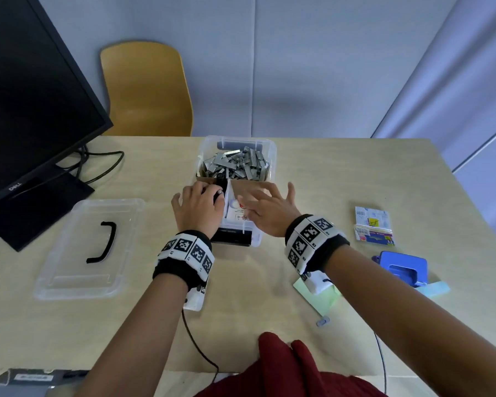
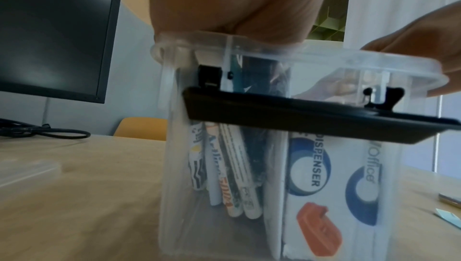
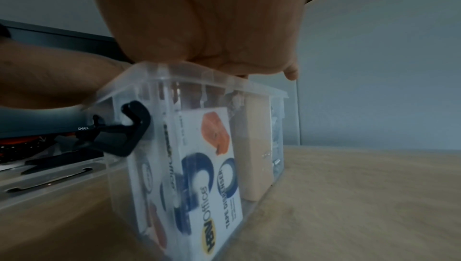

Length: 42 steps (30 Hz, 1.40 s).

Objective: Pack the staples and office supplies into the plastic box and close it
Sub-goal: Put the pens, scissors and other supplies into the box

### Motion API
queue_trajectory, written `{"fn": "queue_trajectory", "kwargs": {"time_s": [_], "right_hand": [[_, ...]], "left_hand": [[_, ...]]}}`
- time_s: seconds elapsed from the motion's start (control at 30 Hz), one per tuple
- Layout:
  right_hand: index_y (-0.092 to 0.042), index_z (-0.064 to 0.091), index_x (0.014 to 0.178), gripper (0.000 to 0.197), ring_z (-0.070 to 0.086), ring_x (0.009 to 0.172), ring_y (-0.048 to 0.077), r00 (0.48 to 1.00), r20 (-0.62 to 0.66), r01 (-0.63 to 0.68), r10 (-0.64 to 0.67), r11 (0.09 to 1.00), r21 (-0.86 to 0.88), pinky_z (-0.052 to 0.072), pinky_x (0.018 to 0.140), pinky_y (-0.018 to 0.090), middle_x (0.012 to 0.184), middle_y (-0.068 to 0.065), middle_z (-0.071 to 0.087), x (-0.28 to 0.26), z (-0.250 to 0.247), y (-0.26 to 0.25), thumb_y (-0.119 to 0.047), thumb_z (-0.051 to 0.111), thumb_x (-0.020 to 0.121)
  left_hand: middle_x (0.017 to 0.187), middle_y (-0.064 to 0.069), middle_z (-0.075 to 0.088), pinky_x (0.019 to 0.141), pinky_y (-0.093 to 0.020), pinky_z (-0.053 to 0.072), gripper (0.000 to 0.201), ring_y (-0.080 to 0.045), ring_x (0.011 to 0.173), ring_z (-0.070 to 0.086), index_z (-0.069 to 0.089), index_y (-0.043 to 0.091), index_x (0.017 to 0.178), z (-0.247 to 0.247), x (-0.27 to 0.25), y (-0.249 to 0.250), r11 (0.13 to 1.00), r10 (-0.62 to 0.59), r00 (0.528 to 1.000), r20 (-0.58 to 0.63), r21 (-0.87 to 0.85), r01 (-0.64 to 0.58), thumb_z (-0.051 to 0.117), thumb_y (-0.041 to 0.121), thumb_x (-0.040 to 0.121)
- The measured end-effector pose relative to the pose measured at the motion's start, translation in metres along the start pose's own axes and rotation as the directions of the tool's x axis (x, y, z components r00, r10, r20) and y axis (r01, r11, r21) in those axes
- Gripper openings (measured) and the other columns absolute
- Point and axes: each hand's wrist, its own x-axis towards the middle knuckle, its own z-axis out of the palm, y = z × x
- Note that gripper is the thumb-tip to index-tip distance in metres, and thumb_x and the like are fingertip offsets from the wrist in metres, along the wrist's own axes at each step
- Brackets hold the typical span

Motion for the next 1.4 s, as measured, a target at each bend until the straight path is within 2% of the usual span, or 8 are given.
{"fn": "queue_trajectory", "kwargs": {"time_s": [0.17, 0.33, 0.47, 0.6, 0.9, 1.07, 1.17, 1.4], "right_hand": [[-0.021, 0.037, 0.139, 0.041, 0.003, 0.143, 0.019, 0.999, -0.045, 0.018, -0.015, 0.996, 0.085, 0.000, 0.110, 0.061, 0.154, -0.006, 0.019, -0.009, 0.001, 0.002, -0.022, 0.029, 0.099], [-0.020, 0.044, 0.136, 0.044, 0.022, 0.136, 0.021, 0.943, -0.300, -0.047, 0.142, 0.952, 0.303, 0.020, 0.108, 0.037, 0.148, -0.004, 0.033, -0.040, 0.003, 0.044, -0.010, 0.040, 0.094], [-0.017, 0.055, 0.126, 0.039, 0.035, 0.128, 0.025, 0.863, -0.331, -0.210, 0.381, 0.868, 0.451, 0.029, 0.107, 0.039, 0.137, 0.001, 0.047, -0.076, 0.002, 0.094, -0.007, 0.047, 0.090], [-0.024, 0.048, 0.131, 0.044, 0.031, 0.131, 0.023, 0.855, -0.061, -0.488, 0.516, 0.838, 0.244, 0.024, 0.106, 0.039, 0.138, 0.001, 0.044, -0.123, 0.010, 0.143, -0.015, 0.050, 0.088], [-0.019, 0.053, 0.118, 0.032, 0.047, 0.117, 0.027, 0.756, 0.099, -0.651, 0.647, 0.725, 0.224, 0.032, 0.096, 0.037, 0.124, 0.008, 0.057, -0.165, 0.056, 0.185, -0.011, 0.053, 0.086], [-0.005, 0.057, 0.107, 0.025, 0.052, 0.099, 0.032, 0.833, -0.039, -0.479, 0.552, 0.754, 0.449, 0.035, 0.073, 0.027, 0.104, 0.017, 0.060, -0.147, 0.040, 0.175, -0.005, 0.059, 0.082], [-0.009, 0.049, 0.082, 0.013, 0.042, 0.074, 0.023, 0.839, -0.153, -0.313, 0.522, 0.693, 0.649, 0.029, 0.056, 0.018, 0.079, 0.010, 0.049, -0.127, 0.018, 0.159, -0.001, 0.060, 0.082], [-0.010, 0.054, 0.072, 0.019, 0.050, 0.062, 0.004, 0.867, -0.280, 0.108, 0.412, 0.393, 0.913, 0.040, 0.062, 0.013, 0.070, 0.004, 0.053, -0.089, -0.025, 0.118, 0.001, 0.054, 0.089]], "left_hand": [[0.129, -0.013, 0.050, 0.106, -0.057, 0.021, 0.026, -0.036, 0.123, 0.042, 0.060, 0.010, 0.109, 0.002, -0.012, 0.017, 0.996, 0.074, 0.979, -0.192, -0.042, -0.083, 0.058, 0.012, 0.084], [0.093, -0.018, 0.062, 0.079, -0.041, 0.047, 0.024, -0.039, 0.086, 0.060, 0.065, 0.002, 0.089, 0.008, -0.027, 0.068, 0.930, 0.252, 0.914, -0.318, -0.181, -0.320, 0.061, -0.008, 0.068], [0.090, -0.012, 0.062, 0.077, -0.037, 0.045, 0.026, -0.034, 0.083, 0.060, 0.065, 0.006, 0.087, 0.026, -0.038, 0.124, 0.848, 0.431, 0.885, -0.174, -0.258, -0.464, 0.042, 0.005, 0.077], [0.115, -0.008, 0.054, 0.090, -0.034, 0.036, 0.024, -0.025, 0.108, 0.050, 0.061, 0.008, 0.107, 0.044, -0.057, 0.172, 0.819, 0.566, 0.787, 0.246, -0.279, -0.502, 0.043, 0.008, 0.090], [0.103, -0.013, 0.056, 0.087, -0.034, 0.045, 0.024, -0.029, 0.100, 0.056, 0.064, 0.003, 0.098, 0.069, -0.081, 0.199, 0.846, 0.506, 0.685, 0.524, -0.454, -0.278, 0.041, 0.006, 0.090], [0.110, -0.014, 0.066, 0.087, -0.031, 0.047, 0.023, -0.029, 0.104, 0.060, 0.061, 0.003, 0.107, 0.075, -0.074, 0.191, 0.842, 0.340, 0.726, 0.597, -0.537, 0.047, 0.051, 0.006, 0.087], [0.109, -0.011, 0.063, 0.071, -0.031, 0.051, 0.035, -0.028, 0.087, 0.061, 0.054, 0.006, 0.118, 0.069, -0.067, 0.185, 0.711, 0.261, 0.730, 0.632, -0.637, 0.297, 0.063, 0.011, 0.085], [0.086, -0.006, 0.062, 0.082, -0.041, 0.048, 0.018, -0.023, 0.084, 0.055, 0.061, 0.020, 0.087, 0.046, -0.036, 0.166, 0.501, 0.136, 0.902, 0.409, -0.814, 0.294, 0.050, 0.013, 0.076]]}}
